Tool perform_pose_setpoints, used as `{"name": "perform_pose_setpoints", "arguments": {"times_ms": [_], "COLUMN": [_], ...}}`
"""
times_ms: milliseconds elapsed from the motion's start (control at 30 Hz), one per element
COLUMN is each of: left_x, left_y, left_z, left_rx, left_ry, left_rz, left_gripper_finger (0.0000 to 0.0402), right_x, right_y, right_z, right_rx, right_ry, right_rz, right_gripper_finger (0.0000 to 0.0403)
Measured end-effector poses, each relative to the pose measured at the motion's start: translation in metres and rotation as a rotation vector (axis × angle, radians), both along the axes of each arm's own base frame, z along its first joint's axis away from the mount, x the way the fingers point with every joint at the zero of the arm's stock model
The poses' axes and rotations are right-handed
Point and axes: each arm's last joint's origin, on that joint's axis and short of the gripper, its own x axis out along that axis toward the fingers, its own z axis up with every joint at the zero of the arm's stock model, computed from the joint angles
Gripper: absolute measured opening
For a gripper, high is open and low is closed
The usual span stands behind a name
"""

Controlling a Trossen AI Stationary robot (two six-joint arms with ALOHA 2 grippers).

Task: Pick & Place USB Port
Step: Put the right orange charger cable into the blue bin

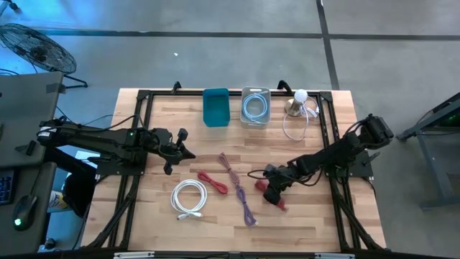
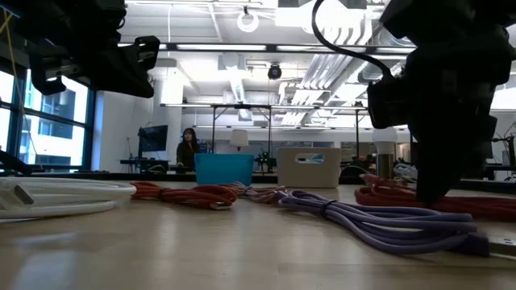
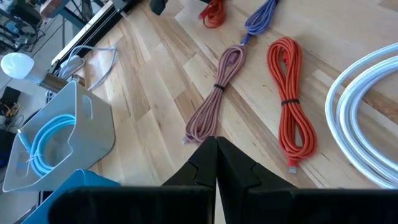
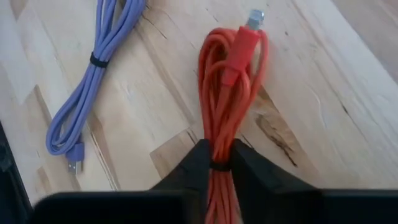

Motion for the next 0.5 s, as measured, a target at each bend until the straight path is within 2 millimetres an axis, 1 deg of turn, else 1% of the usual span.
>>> {"name": "perform_pose_setpoints", "arguments": {"times_ms": [33, 100, 367, 500], "left_x": [0.0000, 0.0000, 0.0000, 0.0000], "left_y": [-0.0001, -0.0002, -0.0003, -0.0003], "left_z": [0.0000, 0.0000, 0.0000, 0.0000], "left_rx": [-0.001, -0.004, -0.010, -0.010], "left_ry": [0.000, 0.000, 0.000, 0.000], "left_rz": [-0.002, -0.006, -0.005, -0.005], "left_gripper_finger": [0.0001, 0.0001, 0.0001, 0.0001], "right_x": [0.0000, -0.0001, -0.0009, 0.0009], "right_y": [0.0000, 0.0000, -0.0006, -0.0006], "right_z": [0.0002, 0.0002, -0.0004, 0.0004], "right_rx": [-0.005, -0.014, -0.057, -0.084], "right_ry": [-0.003, -0.007, -0.011, -0.042], "right_rz": [0.011, 0.027, 0.044, 0.055], "right_gripper_finger": [0.0027, 0.0015, 0.0015, 0.0015]}}
